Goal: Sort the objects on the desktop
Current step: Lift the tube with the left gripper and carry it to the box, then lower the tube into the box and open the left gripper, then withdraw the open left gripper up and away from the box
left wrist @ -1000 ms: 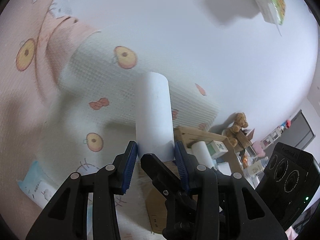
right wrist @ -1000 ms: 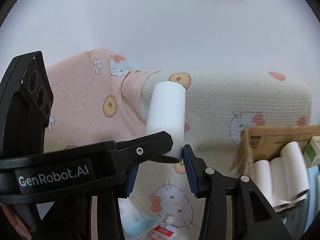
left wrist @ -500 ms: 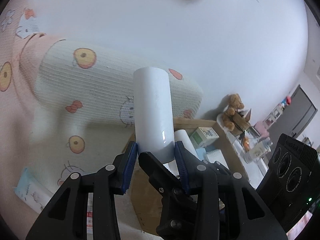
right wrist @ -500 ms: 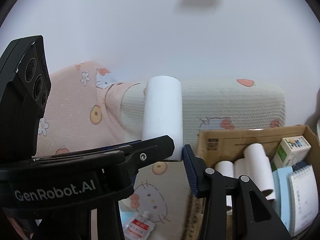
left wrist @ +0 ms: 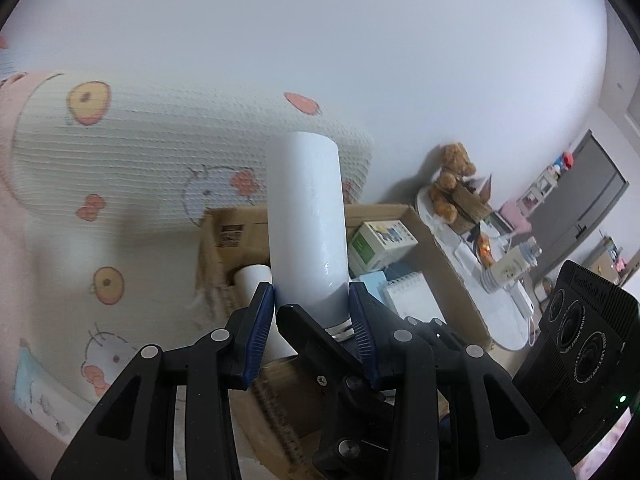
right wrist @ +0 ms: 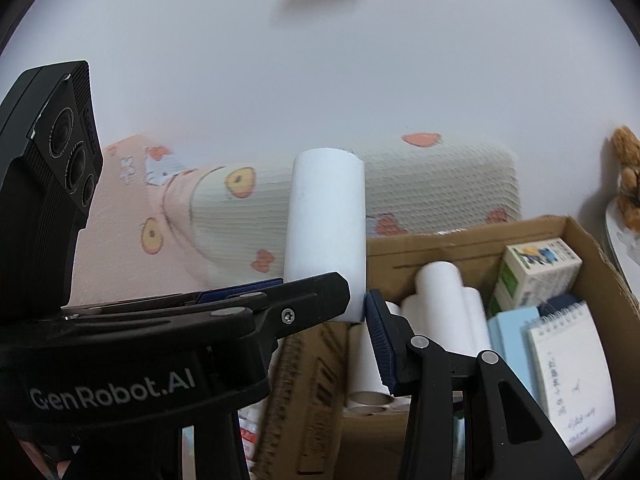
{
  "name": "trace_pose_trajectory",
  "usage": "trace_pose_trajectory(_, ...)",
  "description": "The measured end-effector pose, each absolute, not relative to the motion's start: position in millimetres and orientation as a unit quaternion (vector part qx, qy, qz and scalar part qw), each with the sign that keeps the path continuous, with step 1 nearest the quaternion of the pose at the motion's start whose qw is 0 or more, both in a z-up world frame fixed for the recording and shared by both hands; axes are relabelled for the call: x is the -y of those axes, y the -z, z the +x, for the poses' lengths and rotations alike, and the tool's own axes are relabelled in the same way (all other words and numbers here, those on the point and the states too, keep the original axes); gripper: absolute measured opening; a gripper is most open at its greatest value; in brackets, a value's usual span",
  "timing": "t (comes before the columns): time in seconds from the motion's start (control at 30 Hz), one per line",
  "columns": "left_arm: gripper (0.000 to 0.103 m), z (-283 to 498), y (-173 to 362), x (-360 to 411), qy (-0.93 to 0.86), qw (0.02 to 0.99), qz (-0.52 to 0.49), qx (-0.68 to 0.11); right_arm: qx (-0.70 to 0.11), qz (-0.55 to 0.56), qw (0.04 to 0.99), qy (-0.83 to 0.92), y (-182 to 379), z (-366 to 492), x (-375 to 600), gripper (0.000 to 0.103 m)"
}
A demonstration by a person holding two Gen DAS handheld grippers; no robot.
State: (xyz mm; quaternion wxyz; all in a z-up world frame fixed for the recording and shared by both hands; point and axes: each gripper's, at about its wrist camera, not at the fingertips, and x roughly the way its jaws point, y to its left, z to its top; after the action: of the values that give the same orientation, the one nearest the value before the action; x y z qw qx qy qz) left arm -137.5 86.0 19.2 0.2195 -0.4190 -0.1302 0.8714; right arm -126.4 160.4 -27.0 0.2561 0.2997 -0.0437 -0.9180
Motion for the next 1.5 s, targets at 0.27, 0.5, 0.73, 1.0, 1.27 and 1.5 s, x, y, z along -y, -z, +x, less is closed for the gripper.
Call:
trace_pose_trajectory(0.27, 0.043, -156, -8, -98, -0.844, 0.215, -0.474, 0.128, 0.045, 0.332, 0.244, 0.91, 40, -138, -172, 0.04)
trace_pose_trajectory(0.5, 0.043, -178, 12, -102, -0.806, 0.203, -0.538, 0.141, 0.053, 0.372, 0.231, 0.897, 54, -155, -174, 0.04)
trace_pose_trajectory(0.73, 0.033, -194, 33, -110, -0.772, 0.201, -0.586, 0.14, 0.016, 0.376, 0.224, 0.899, 52, -157, -167, 0.04)
trace_pose_trajectory(1.0, 0.034, -184, 26, -111, -0.784, 0.211, -0.568, 0.138, 0.028, 0.387, 0.238, 0.89, 49, -157, -175, 0.04)
trace_pose_trajectory(1.27, 0.037, -166, 0, -107, -0.824, 0.222, -0.505, 0.129, -0.001, 0.361, 0.254, 0.897, 32, -138, -183, 0.04)
trace_pose_trajectory(1.5, 0.038, -159, -18, -88, -0.854, 0.208, -0.458, 0.131, 0.004, 0.365, 0.242, 0.899, 31, -136, -199, 0.041)
